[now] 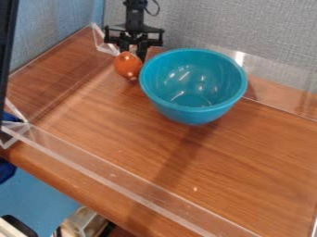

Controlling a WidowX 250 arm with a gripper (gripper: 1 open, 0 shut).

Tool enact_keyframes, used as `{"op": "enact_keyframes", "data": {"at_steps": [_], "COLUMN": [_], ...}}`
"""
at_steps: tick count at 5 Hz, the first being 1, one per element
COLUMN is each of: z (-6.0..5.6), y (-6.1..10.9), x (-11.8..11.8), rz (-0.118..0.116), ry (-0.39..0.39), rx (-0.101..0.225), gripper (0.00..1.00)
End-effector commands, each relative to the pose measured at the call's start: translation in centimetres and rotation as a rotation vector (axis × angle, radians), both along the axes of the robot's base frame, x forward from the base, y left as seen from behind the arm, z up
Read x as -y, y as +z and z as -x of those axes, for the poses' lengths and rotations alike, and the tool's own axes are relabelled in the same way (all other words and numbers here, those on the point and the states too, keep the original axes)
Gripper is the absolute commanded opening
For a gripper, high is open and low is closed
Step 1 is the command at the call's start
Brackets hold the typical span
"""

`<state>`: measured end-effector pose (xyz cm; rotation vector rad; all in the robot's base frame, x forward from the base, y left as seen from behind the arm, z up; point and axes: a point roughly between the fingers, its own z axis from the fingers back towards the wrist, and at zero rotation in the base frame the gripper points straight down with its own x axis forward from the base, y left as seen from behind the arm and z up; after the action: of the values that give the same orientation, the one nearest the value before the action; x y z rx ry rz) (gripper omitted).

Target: Put the mushroom in the blue bowl

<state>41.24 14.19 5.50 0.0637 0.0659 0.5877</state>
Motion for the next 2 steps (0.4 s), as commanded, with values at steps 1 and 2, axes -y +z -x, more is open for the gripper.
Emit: {"op": "enact_keyframes", "data": {"at_steps": [1, 2], "z": [-0.71, -0.45], "y": [6.31, 6.58], "x": [0.00, -0.06], "rz": [-0.045, -0.045], "ry": [-0.029, -0.052], "rx": [0.143, 0.143], "gripper": [0.00, 0.00]}}
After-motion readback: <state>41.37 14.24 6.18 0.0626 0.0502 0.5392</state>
